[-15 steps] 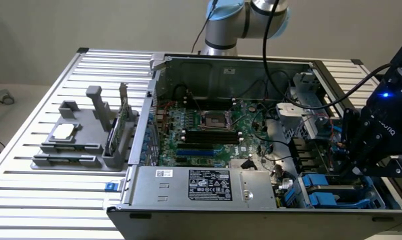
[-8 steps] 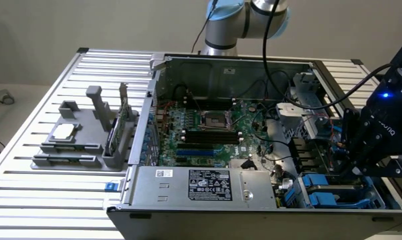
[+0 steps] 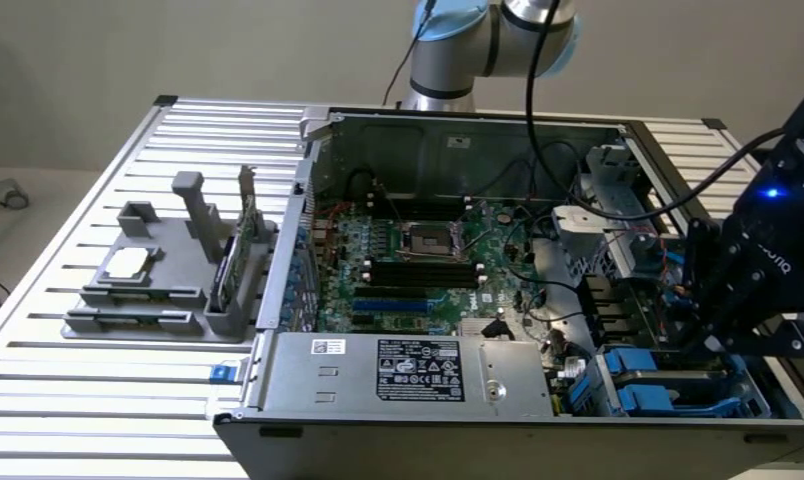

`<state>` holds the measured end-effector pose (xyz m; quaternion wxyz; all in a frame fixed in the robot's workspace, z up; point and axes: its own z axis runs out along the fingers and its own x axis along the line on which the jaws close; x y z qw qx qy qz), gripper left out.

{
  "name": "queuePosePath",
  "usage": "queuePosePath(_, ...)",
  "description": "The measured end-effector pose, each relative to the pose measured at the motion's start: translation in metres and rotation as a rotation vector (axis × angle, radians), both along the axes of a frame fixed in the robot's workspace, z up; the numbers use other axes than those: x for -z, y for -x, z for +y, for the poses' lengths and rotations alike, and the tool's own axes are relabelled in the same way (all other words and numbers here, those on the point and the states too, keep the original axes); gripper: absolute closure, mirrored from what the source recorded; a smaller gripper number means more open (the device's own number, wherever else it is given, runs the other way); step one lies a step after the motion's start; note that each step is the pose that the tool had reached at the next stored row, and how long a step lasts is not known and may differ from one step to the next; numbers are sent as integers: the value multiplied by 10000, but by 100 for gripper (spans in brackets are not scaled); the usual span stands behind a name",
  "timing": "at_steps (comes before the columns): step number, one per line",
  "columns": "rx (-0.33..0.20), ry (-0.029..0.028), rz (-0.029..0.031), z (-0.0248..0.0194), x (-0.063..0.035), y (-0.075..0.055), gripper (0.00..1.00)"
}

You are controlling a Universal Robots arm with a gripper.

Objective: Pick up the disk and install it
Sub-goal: 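Insert the first disk wire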

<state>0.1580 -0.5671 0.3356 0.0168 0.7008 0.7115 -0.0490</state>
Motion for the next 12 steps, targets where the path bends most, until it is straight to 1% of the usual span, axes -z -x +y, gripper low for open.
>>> queuePosePath(12, 0, -72, 42, -39, 14, -17, 83)
